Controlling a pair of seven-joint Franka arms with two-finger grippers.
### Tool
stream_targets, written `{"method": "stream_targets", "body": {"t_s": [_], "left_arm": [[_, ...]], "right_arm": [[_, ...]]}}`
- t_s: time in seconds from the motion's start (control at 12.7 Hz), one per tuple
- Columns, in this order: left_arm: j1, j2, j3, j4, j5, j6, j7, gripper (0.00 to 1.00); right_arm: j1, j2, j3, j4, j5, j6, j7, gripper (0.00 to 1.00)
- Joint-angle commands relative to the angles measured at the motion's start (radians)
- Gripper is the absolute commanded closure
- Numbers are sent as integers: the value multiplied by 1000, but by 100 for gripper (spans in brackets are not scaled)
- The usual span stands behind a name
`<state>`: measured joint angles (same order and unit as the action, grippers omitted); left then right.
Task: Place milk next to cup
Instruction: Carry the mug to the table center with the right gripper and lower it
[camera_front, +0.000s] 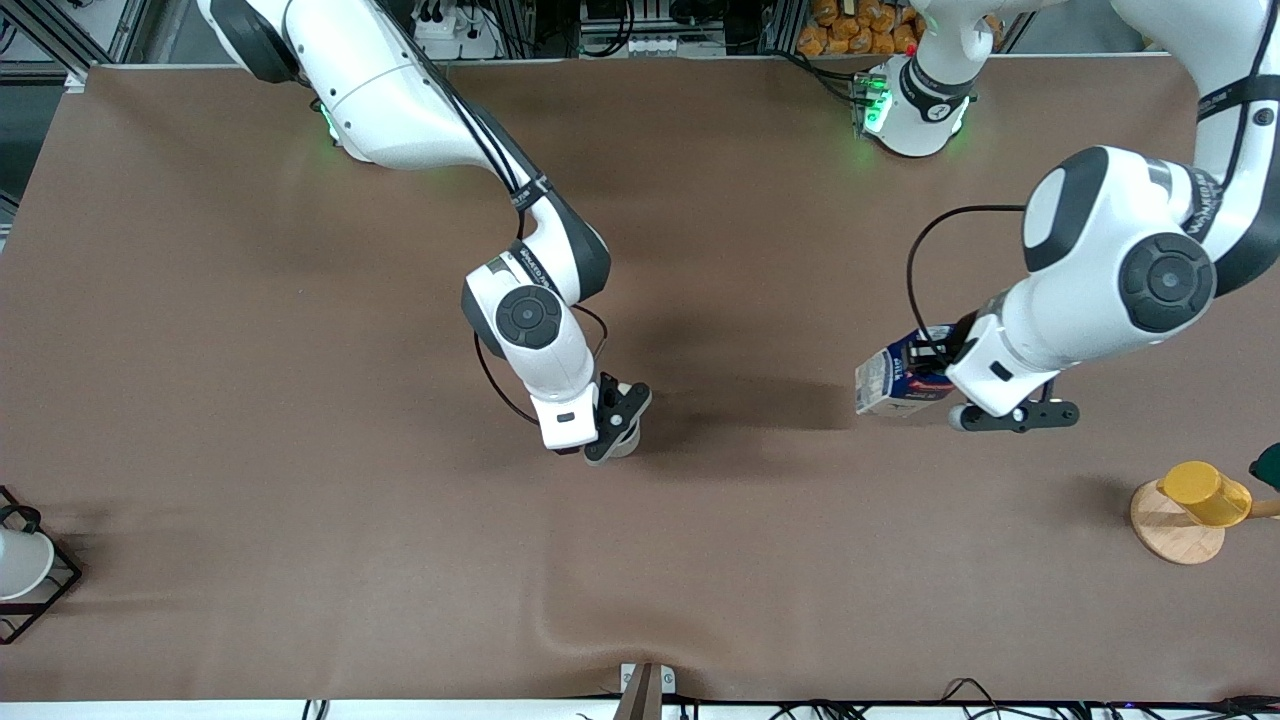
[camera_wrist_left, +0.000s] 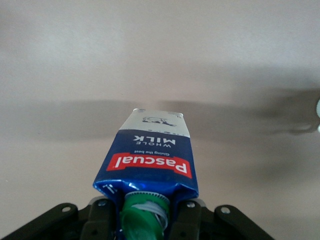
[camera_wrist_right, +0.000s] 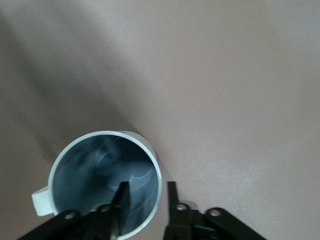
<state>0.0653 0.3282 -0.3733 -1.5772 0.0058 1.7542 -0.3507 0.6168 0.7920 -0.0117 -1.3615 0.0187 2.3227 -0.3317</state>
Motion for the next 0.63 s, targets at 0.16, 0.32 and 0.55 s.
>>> {"method": "stream_targets", "body": {"t_s": [0.16,0.32,0.55], "left_arm": [[5,-26,-120,-4,-17,-16,-167,60],[1,-26,-183,-4,-15,-16,-273,60],[-54,14,-266,5,-7,5,-411,60]], "right_arm": [[-46,-104,-24,27,-6,-167,77,0],[-55,-163,-28,15,-14,-264,199,0],[-74,-250,-92,10,-22,-403,286,0]]}}
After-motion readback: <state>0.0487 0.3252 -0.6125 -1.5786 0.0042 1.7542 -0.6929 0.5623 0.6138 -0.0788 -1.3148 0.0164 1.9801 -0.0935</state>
